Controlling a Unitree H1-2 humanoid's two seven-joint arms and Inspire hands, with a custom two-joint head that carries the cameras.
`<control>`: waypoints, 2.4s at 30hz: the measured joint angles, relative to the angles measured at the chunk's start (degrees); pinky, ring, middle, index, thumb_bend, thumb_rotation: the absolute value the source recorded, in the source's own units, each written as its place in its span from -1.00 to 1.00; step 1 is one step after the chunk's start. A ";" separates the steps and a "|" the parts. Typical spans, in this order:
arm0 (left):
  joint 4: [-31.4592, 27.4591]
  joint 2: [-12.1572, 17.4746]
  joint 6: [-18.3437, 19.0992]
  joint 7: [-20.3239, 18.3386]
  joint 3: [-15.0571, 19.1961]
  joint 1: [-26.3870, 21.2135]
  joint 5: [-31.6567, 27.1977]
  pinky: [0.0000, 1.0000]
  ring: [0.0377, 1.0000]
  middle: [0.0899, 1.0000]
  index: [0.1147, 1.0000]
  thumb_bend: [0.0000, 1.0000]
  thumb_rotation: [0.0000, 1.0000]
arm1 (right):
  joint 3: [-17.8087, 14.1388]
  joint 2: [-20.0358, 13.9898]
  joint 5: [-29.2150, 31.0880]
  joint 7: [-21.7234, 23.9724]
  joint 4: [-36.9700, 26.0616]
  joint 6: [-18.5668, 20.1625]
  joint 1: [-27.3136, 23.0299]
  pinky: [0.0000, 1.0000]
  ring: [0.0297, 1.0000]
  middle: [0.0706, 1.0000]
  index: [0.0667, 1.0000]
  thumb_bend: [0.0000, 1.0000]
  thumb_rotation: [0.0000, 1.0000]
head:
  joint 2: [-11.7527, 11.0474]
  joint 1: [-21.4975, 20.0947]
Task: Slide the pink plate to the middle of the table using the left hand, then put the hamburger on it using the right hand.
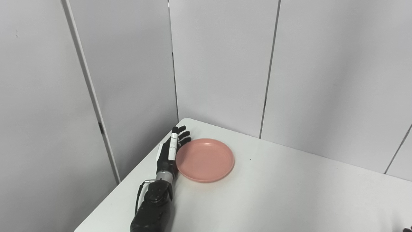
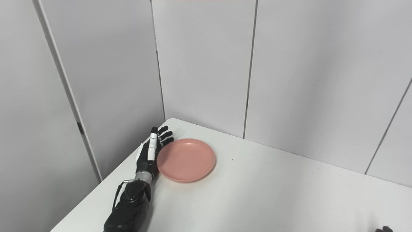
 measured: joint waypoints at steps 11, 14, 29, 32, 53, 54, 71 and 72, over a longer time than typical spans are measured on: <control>-1.51 -4.05 -0.05 -1.92 -1.99 -0.68 -0.04 0.60 0.52 0.55 0.50 0.82 1.00 | 0.50 0.12 -0.31 -0.62 -0.48 0.21 0.50 1.00 1.00 1.00 1.00 0.12 0.58 | 0.88 -3.59; -1.86 -5.66 0.24 -2.67 -2.75 -0.99 -0.06 0.62 0.53 0.56 0.52 0.81 1.00 | 0.86 0.19 -0.47 -0.66 -0.46 0.21 0.48 1.00 1.00 1.00 1.00 0.14 0.60 | 0.79 -4.39; -8.41 -11.56 4.25 -5.00 -7.32 1.22 0.05 0.62 0.64 0.64 0.58 0.67 0.97 | 2.98 2.54 -5.59 -2.66 -4.01 -0.16 1.61 1.00 0.98 0.94 0.98 -0.12 0.87 | 5.18 -16.24; -11.75 -12.38 6.17 -6.68 -9.13 3.09 -0.05 0.63 0.67 0.70 0.64 0.62 0.96 | 3.70 3.07 -7.12 -3.53 -6.92 1.29 2.08 1.00 0.97 0.93 0.96 -0.04 0.76 | 6.67 -20.28; -16.08 -18.07 8.33 -9.84 -15.06 5.92 2.44 0.55 0.53 0.56 0.52 0.62 0.99 | 6.36 6.69 -13.91 -7.88 -6.96 2.91 2.40 1.00 0.93 0.84 0.88 0.16 0.61 | 11.07 -43.14; -16.04 -18.20 8.22 -10.24 -15.06 5.92 2.41 0.53 0.53 0.57 0.52 0.64 0.98 | 6.43 6.76 -14.40 -8.22 -6.95 2.90 2.33 1.00 0.94 0.84 0.89 0.13 0.62 | 11.16 -43.33; -17.50 -20.96 7.04 -11.23 -15.22 7.58 2.27 0.61 0.64 0.69 0.64 0.61 1.00 | 3.16 -13.23 -20.07 -0.71 -14.91 9.82 -5.79 0.52 0.57 0.63 0.69 0.41 0.26 | 8.80 -46.67; -17.38 -21.05 6.69 -11.23 -15.19 7.56 2.28 0.66 0.68 0.73 0.70 0.59 1.00 | 2.55 -15.03 -20.64 -0.38 -14.55 9.81 -6.10 0.49 0.56 0.61 0.66 0.46 0.06 | 8.35 -46.76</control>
